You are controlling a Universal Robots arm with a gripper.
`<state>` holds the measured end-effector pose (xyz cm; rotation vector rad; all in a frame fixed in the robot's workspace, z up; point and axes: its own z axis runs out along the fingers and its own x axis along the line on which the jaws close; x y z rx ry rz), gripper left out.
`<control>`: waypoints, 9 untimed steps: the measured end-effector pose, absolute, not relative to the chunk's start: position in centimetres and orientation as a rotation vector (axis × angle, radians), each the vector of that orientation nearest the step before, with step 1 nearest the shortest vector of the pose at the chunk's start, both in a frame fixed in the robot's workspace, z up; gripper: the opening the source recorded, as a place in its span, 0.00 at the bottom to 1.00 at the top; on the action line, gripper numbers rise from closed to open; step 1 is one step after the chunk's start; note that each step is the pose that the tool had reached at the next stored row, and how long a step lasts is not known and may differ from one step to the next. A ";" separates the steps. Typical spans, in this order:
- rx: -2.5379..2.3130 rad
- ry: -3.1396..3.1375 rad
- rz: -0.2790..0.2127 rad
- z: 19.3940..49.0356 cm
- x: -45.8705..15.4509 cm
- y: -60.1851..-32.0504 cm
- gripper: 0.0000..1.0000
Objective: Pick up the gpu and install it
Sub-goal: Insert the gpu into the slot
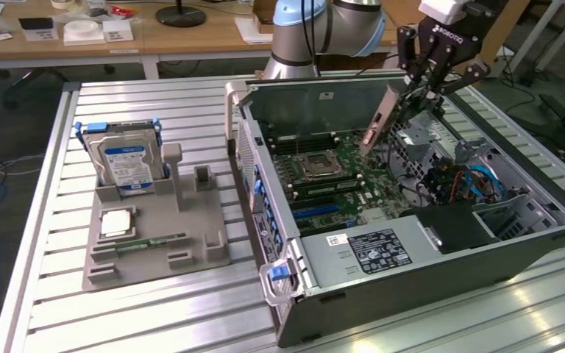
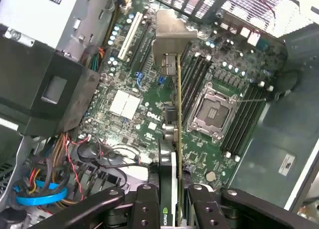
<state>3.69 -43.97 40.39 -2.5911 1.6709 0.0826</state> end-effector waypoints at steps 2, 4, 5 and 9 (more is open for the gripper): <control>-2.555 1.723 0.081 40.4 3.7 -44.0 0.27; -2.540 1.745 0.080 40.3 3.7 -44.0 0.27; -2.531 1.758 0.079 40.3 3.7 -44.0 0.27; -2.482 1.823 0.077 40.3 3.7 -44.0 0.27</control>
